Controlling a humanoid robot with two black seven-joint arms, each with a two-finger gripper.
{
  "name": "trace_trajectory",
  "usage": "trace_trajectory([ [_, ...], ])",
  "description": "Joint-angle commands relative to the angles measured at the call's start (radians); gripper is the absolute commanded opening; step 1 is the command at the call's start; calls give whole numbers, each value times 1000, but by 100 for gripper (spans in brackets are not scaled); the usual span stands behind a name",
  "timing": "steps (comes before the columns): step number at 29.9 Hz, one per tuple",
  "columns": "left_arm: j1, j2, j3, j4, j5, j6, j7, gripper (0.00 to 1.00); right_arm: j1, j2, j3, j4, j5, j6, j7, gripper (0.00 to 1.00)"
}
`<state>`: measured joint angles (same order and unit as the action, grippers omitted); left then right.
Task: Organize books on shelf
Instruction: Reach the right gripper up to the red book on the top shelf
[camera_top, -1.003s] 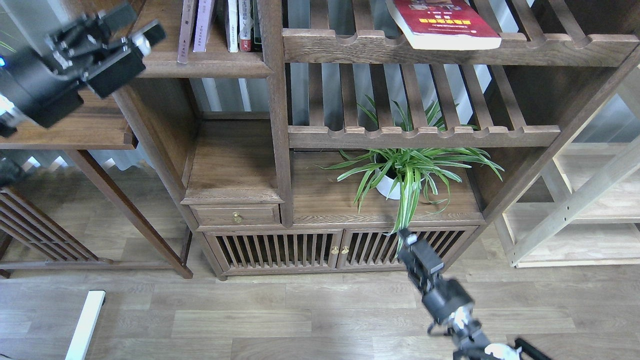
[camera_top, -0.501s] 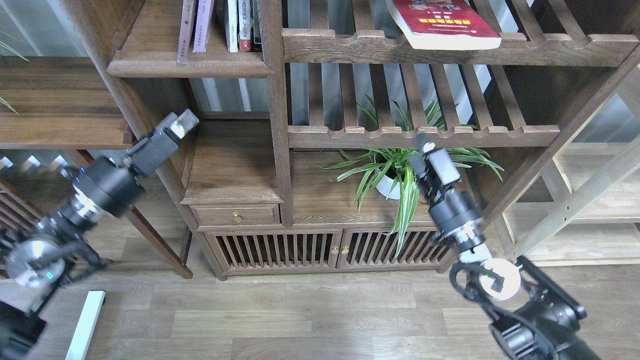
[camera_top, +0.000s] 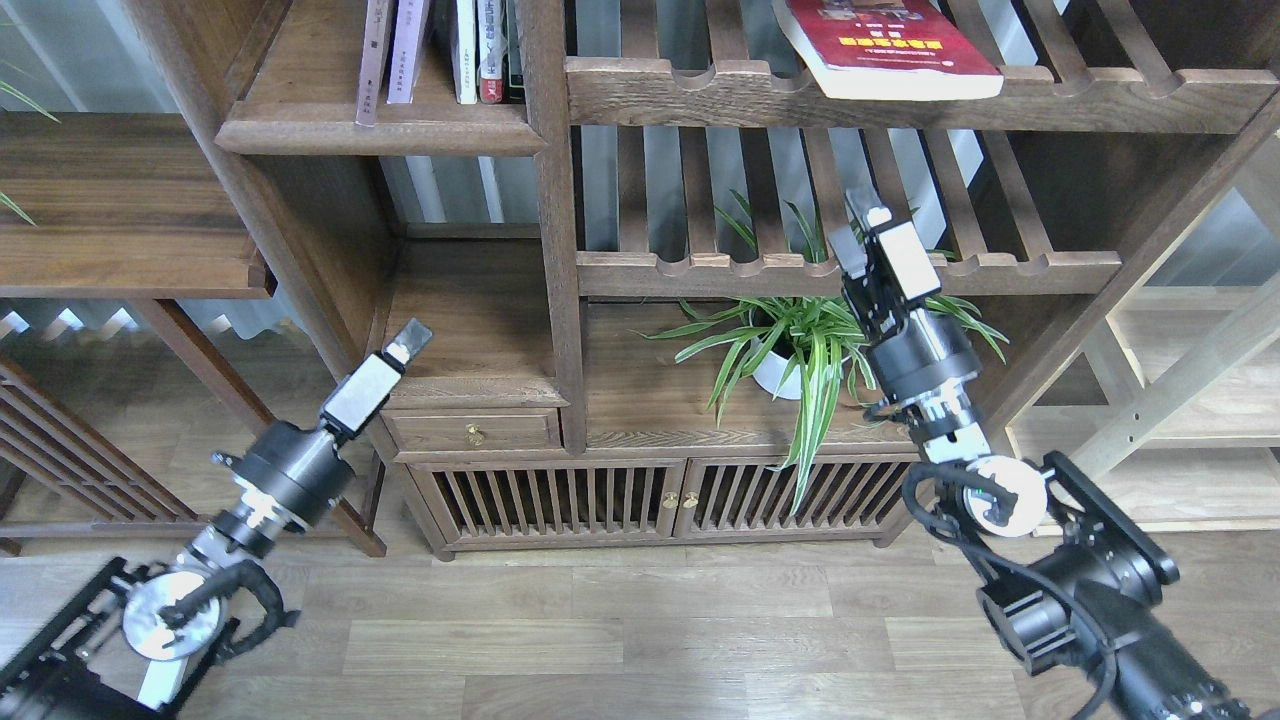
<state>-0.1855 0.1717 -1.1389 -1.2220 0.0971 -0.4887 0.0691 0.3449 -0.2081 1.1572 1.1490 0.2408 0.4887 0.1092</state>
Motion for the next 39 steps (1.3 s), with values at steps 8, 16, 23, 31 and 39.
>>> trace_trajectory([
  [8, 11, -14, 4, 18, 0, 0, 11, 99, 123, 0, 58, -37, 37, 0, 3, 99],
  [16, 6, -12, 5, 15, -1, 0, 11, 99, 111, 10, 44, -37, 38, 0, 3, 99],
  [23, 8, -6, 5, 13, 3, 0, 11, 99, 121, 24, 45, -35, 48, -50, 3, 99],
  [31, 8, -6, 10, 6, 10, 0, 12, 99, 126, 33, 59, -44, 58, -148, 3, 99],
  [39, 12, -4, 10, 5, 10, 0, 12, 99, 171, 29, 64, -74, 60, -160, 3, 99],
])
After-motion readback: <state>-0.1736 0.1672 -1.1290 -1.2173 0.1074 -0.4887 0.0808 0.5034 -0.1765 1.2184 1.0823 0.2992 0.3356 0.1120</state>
